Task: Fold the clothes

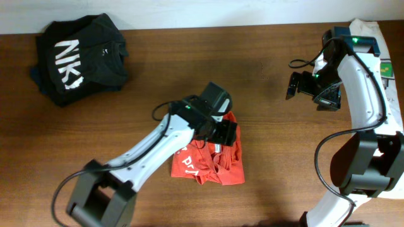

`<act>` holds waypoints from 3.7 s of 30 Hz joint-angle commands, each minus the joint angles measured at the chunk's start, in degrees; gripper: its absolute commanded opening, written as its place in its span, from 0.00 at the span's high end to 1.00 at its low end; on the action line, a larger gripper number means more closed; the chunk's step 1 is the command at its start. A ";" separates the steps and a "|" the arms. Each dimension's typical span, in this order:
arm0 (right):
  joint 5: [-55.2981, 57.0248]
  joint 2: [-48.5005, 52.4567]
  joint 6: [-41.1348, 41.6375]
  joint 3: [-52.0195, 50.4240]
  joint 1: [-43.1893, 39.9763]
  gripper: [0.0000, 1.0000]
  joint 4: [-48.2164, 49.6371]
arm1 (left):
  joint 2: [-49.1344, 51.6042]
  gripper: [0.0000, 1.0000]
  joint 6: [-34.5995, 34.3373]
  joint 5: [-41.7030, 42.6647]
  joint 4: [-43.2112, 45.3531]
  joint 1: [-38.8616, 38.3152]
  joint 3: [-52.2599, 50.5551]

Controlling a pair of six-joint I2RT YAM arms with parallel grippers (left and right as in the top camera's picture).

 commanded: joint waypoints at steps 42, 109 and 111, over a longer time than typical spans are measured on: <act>-0.28 -0.42 -0.44 0.55 0.37 0.01 0.00 | 7.23 0.22 8.59 -0.15 -19.50 -14.38 9.64; -0.28 -0.42 -0.44 0.55 0.37 0.01 0.00 | 5.44 0.04 1.99 -11.91 -21.18 -30.16 17.68; -0.28 -0.42 -0.44 0.55 0.37 0.01 0.00 | 5.44 0.08 2.01 -15.80 -22.67 -27.02 20.41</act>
